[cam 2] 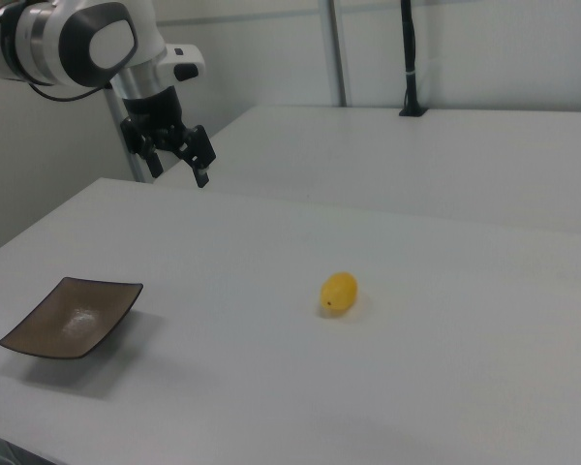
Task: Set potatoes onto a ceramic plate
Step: 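Move the open gripper toward the yellow potato on the table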
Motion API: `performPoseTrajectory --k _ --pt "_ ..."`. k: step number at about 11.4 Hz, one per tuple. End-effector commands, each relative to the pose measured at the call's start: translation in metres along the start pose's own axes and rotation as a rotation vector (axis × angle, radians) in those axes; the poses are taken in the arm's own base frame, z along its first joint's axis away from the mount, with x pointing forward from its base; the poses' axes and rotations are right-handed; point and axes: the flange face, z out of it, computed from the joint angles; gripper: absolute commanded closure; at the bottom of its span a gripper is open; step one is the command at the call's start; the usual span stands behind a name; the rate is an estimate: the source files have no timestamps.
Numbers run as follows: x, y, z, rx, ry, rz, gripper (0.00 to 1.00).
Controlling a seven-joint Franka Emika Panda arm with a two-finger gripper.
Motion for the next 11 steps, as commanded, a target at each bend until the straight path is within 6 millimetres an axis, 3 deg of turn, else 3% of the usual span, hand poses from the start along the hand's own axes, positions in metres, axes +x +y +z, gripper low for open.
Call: performPoseTrajectory --k 1,11 --pt "-0.001 0.001 -0.008 0.009 0.018 -0.014 0.0" --pt "0.0 0.005 0.006 0.007 -0.006 -0.037 0.0"
